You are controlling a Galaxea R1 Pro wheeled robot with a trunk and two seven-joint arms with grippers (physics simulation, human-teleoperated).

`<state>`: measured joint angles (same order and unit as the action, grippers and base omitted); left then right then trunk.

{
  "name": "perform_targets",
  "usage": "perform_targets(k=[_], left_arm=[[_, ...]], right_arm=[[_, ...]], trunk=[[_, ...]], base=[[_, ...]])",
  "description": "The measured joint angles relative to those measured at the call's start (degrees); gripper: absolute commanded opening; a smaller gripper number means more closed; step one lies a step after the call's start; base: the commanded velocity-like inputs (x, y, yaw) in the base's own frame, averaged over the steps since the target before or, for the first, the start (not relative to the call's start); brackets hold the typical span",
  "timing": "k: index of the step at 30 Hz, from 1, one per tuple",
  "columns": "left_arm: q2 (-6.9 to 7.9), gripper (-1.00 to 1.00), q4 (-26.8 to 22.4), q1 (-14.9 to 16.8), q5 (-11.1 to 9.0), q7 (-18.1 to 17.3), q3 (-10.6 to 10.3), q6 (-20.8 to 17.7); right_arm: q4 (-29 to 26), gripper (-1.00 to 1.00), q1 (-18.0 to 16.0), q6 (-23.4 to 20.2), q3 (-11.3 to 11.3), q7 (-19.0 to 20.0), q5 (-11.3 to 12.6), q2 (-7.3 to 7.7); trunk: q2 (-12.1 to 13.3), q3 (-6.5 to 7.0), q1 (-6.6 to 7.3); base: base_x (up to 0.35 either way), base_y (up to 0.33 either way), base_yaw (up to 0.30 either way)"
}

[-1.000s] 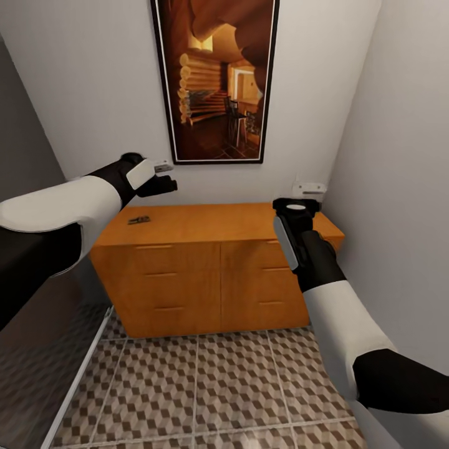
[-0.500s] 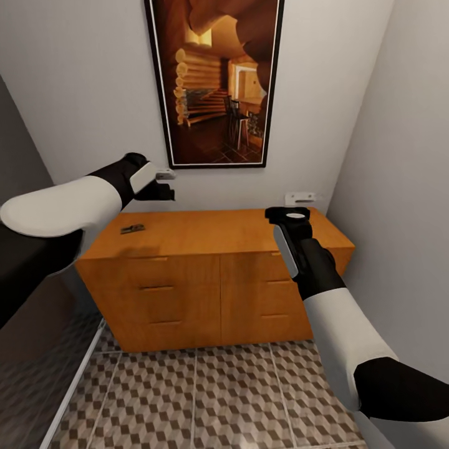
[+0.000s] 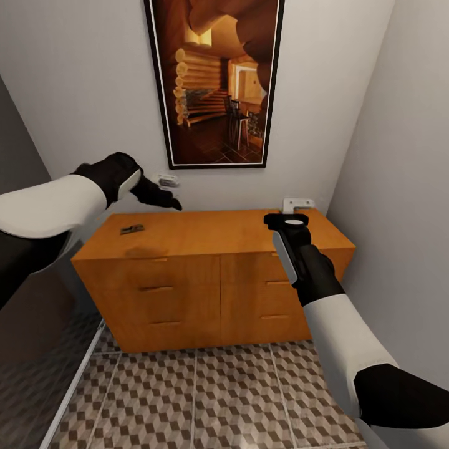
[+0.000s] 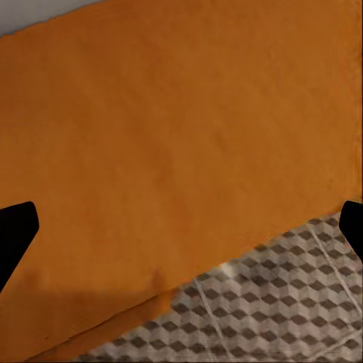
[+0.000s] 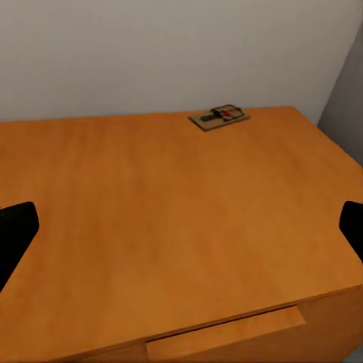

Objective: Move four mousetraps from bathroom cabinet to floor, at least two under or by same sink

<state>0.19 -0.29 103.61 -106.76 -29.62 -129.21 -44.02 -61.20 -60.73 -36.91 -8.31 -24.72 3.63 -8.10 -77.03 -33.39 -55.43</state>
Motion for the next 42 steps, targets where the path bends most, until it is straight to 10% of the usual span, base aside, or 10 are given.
perform_targets(k=[4,5,9,42], left_arm=[[1.74,1.0,0.5,0.0,14.0,-18.3,-0.1,0.2],[2.82,1.0,0.7,0.0,20.9,-25.0,-0.2,0.5],[3.52,1.0,0.8,0.0,24.6,-28.0,0.0,0.6],[6.37,1.0,0.0,0.0,27.1,-29.1,-0.1,1.1]], right_arm=[[-0.2,1.0,1.6,0.1,-0.1,1.5,0.0,0.02],[-0.3,1.0,3.1,0.2,-0.1,5.0,-0.1,0.07],[-0.4,1.0,4.0,0.2,-0.1,8.6,-0.2,0.08],[-0.4,1.0,4.1,0.1,-0.3,9.3,-0.2,-0.22]], trunk=[[0.0,0.0,0.0],[0.0,-0.01,0.02],[0.0,0.0,0.02],[0.0,0.0,0.0]], base=[[0.044,0.024,0.0],[0.198,0.142,0.0],[0.232,0.189,0.0],[0.083,0.061,0.0]])
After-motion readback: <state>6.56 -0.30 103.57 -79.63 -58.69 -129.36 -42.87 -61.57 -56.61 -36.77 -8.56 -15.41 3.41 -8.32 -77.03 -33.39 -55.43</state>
